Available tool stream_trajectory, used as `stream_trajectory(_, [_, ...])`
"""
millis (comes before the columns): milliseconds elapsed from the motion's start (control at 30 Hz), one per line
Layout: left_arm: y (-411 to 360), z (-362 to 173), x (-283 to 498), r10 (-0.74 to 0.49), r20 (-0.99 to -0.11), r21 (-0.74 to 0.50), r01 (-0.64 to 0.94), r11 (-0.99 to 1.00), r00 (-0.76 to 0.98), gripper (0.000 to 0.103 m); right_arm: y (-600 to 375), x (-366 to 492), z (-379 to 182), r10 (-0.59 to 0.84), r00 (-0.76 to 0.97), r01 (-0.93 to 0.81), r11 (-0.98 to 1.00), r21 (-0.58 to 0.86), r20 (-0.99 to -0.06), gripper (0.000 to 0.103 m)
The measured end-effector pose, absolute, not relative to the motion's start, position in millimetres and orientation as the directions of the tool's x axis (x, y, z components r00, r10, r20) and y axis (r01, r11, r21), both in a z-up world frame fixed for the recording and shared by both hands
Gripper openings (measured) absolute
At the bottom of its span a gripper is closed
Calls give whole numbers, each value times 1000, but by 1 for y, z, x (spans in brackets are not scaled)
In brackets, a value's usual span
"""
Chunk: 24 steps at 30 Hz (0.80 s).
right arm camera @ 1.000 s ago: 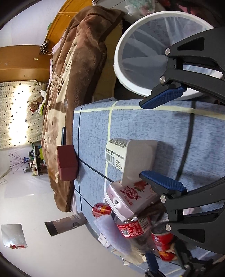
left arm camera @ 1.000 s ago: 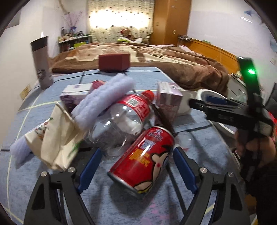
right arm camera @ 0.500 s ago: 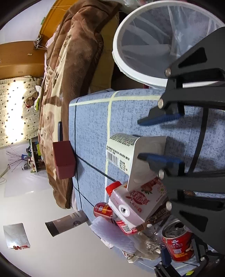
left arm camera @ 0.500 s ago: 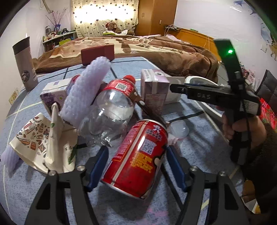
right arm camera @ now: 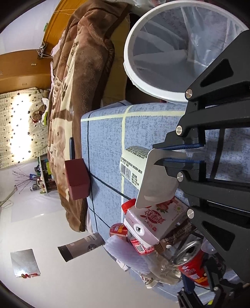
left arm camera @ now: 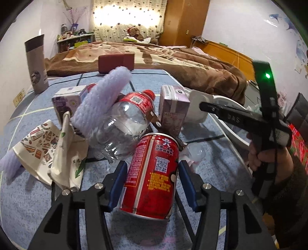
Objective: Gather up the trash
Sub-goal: 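Grasp the red can with the left tool while the right tool grasps the white yogurt cup, then carry the red can and yogurt cup over the wastebasket and open both tools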
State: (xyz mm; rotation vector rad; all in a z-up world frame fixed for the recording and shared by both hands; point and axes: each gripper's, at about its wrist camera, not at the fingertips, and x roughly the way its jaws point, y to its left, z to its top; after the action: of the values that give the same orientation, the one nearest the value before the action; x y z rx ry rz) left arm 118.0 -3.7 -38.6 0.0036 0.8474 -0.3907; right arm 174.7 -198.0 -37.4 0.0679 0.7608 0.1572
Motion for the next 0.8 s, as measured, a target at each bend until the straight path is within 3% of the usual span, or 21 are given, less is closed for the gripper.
stream_trajectory(400, [-2, -37, 115, -280, -730, -114, 292, 950, 624, 57, -206, 154, -24, 190, 758, -110, 980, 164, -624, 8])
stream_trajectory(567, [3, -47, 121, -297, -753, -168, 265, 949, 587, 58, -210, 151, -25, 198, 762, -111, 978, 177, -616, 8])
stream_trajectory(700, [-2, -57, 122, -262, -779, -131, 261, 956, 569, 67, -209, 150, -24, 204, 765, -117, 977, 180, -611, 8])
stream_trajectory(800, [-1, -60, 117, -280, -776, -160, 254, 954, 565, 63, -210, 146, -23, 206, 769, -116, 976, 185, -606, 8])
